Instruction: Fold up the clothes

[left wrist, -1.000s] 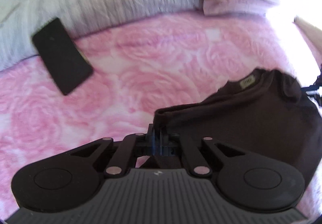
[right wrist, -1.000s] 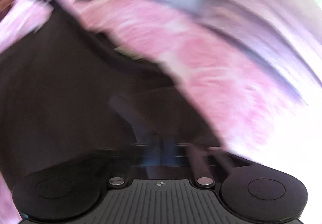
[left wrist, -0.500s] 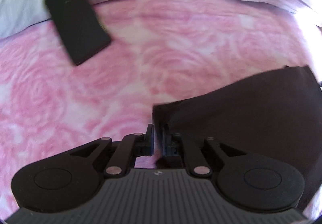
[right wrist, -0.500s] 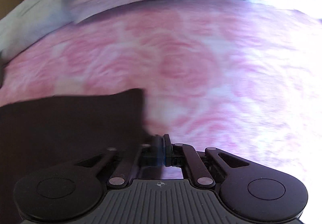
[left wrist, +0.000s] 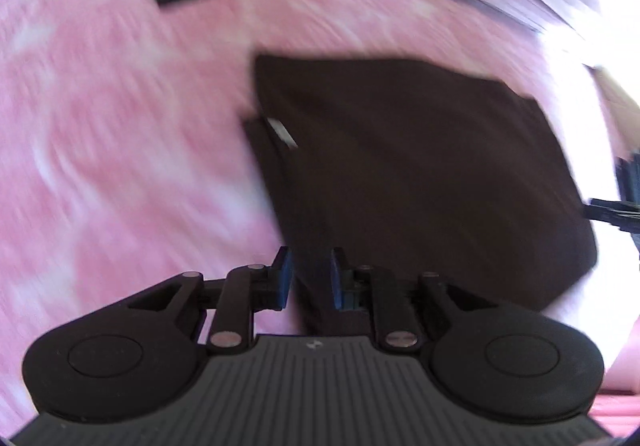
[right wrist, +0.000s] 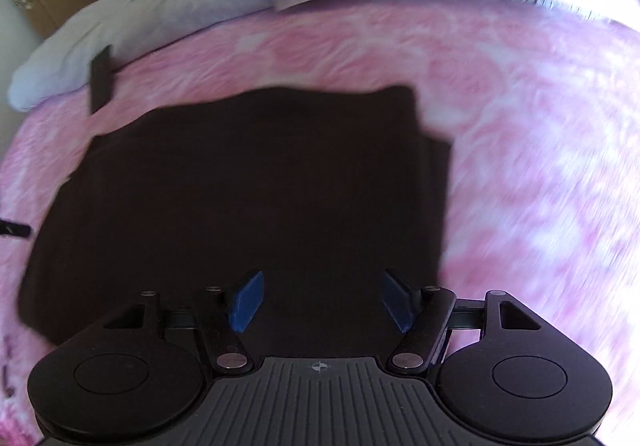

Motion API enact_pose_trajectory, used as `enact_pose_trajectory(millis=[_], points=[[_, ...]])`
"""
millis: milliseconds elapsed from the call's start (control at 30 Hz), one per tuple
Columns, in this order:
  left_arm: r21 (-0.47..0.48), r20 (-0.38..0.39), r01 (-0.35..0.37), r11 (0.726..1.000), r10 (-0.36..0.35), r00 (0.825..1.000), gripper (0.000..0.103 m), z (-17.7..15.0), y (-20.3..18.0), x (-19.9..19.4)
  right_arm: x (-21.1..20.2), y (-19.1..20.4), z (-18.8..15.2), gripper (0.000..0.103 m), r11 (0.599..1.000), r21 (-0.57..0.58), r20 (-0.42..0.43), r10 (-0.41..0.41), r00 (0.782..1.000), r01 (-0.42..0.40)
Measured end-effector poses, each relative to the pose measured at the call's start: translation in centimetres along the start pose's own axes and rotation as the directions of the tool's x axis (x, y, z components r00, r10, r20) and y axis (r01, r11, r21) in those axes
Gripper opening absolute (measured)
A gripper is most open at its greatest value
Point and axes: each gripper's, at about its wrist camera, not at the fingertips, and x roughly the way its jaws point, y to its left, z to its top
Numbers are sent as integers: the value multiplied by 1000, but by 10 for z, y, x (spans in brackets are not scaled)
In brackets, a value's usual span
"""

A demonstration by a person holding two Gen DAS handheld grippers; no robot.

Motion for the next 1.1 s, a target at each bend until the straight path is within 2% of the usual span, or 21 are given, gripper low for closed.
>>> enact_pose_trajectory(millis=[100,267,433,567,667,900,1033,1100], points=[[38,-33,-33,999,35,999,15,-30,-13,15,3,-7,-23,68,998,67,-37,1,999,2],[45,-41,-51,998,53,998,18,-39,-7,14,7,-20,-60,67,984,180,-100,6,995,12],[118,-56,-95,988,103,993,20,-52,-10,1,-18,-32,-70,68,967,224,-112,-100,989,123],[177,-52,-105,979,116,992,19,-66,-21,-12,-34,-26,-82,68,946,255,-136,-168,976,198],[225,-55,-115,967,130,990,19,-76,-32,-19,-46,-12,-91,68,944,265,-125,-167,978,195],[374,-20,-203,905,226,974,20,-103,-58,-40,-53,41,-103,68,991,72,-130,-103,986,113],[499,12,-249,830,281,960,23,-111,-67,-52,-48,94,-110,68,992,-120,-119,-55,991,41],[563,44,-268,782,296,954,30,-112,-68,-58,-45,123,-114,68,980,-201,-119,-20,993,-5]])
